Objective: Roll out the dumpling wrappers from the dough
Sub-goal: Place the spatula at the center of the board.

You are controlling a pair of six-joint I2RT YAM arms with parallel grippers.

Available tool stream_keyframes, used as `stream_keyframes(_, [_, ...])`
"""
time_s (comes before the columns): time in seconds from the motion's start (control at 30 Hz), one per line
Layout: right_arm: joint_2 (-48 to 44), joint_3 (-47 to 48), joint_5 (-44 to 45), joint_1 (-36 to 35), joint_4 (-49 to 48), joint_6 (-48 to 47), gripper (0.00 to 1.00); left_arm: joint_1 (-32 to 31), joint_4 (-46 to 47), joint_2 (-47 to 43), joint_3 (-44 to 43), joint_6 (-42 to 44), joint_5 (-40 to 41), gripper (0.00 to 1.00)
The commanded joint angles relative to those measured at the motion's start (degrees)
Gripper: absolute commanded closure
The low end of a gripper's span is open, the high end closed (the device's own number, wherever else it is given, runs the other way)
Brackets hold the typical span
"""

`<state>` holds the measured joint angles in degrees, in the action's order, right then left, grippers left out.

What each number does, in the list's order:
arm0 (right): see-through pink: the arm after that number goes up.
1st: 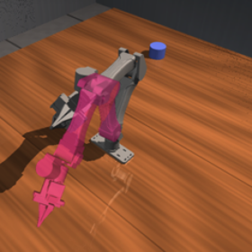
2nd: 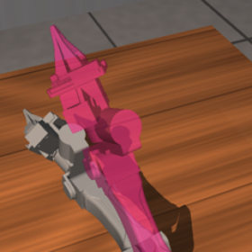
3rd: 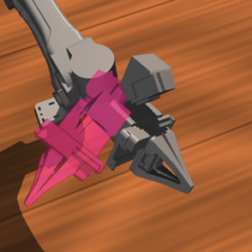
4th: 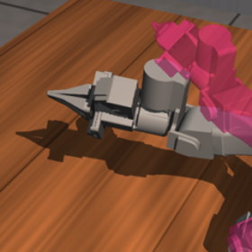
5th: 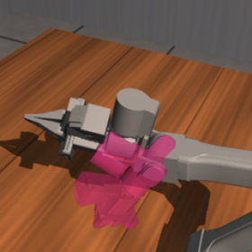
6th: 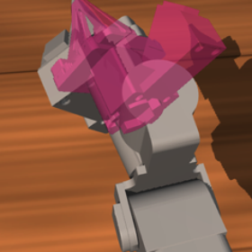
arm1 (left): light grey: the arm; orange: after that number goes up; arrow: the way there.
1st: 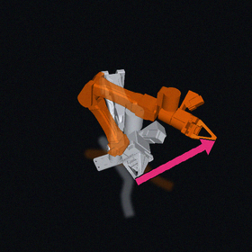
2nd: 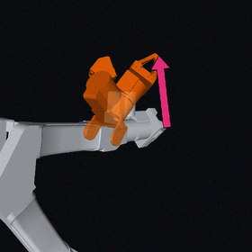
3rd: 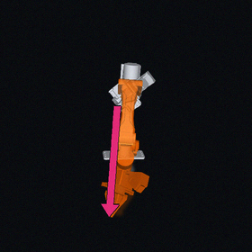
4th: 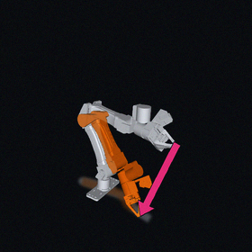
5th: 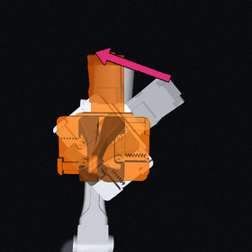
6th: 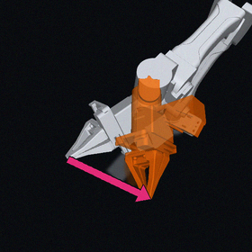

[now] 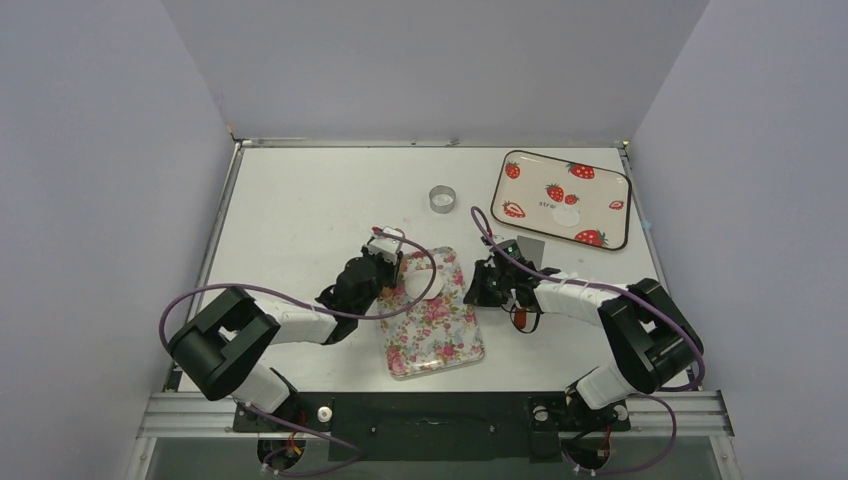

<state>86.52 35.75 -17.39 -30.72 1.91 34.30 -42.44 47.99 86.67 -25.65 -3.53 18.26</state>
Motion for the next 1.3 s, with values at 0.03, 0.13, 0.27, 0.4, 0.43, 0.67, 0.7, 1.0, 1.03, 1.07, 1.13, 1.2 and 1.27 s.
stream_keyframes(0.03, [1.3, 0.2, 5.3, 0.9, 5.6, -0.1, 1.0, 0.1, -11.0, -4.0, -3.0, 6.4, -2.8, 1.0])
stream_keyframes(0.13, [1.8, 0.2, 4.8, 0.5, 4.8, 0.4, 1.0, -0.5, -12.3, -5.7, -4.8, 4.6, -4.3, 1.0])
stream_keyframes(0.27, [2.1, 0.8, 5.6, -0.2, 6.0, -1.0, 1.0, -2.5, -9.5, -4.7, -7.2, 0.5, -6.0, 1.0])
stream_keyframes(0.4, [3.4, 0.1, 4.5, -0.2, 3.6, 0.1, 1.0, -4.6, -5.7, -1.7, -10.1, 1.8, -2.4, 1.0])
stream_keyframes(0.43, [4.3, 0.1, 4.0, -0.3, 3.3, 0.5, 1.0, -4.8, -5.1, -1.5, -10.5, 2.8, -2.1, 1.0])
stream_keyframes(0.67, [5.7, 1.7, 3.9, -0.3, 3.2, 0.1, 1.0, -4.8, -3.1, 3.2, -13.1, 4.3, -1.0, 1.0])
stream_keyframes(0.7, [5.9, 1.9, 3.8, -0.3, 3.3, 0.0, 1.0, -4.5, -3.0, 3.6, -13.0, 3.2, -0.9, 1.0])
stream_keyframes(1.0, [6.1, 0.7, 3.6, -0.3, 2.1, 1.0, 1.0, -4.4, -4.4, 7.8, -6.4, -3.0, 0.5, 1.0])
stream_keyframes(1.03, [5.9, 0.7, 3.7, -0.2, 2.4, 0.9, 1.0, -4.4, -3.5, 8.0, -3.6, -2.0, -0.6, 1.0])
stream_keyframes(1.07, [5.7, 0.6, 3.8, -0.2, 2.4, 0.8, 1.0, -4.3, -2.8, 8.5, -2.4, -0.2, -1.2, 1.0])
stream_keyframes(1.13, [5.4, 0.0, 3.8, -0.1, 2.1, 1.3, 1.0, -3.9, -2.7, 9.2, 0.5, 0.8, -2.1, 1.0])
stream_keyframes(1.2, [5.5, -0.5, 3.6, -0.2, 1.3, 1.7, 1.0, -3.0, -2.9, 9.0, 2.5, 0.1, -2.2, 1.0])
stream_keyframes(1.27, [5.9, -0.6, 3.6, -0.1, 1.4, 1.7, 1.0, -2.8, -3.9, 8.6, 2.5, -1.0, -2.5, 1.0])
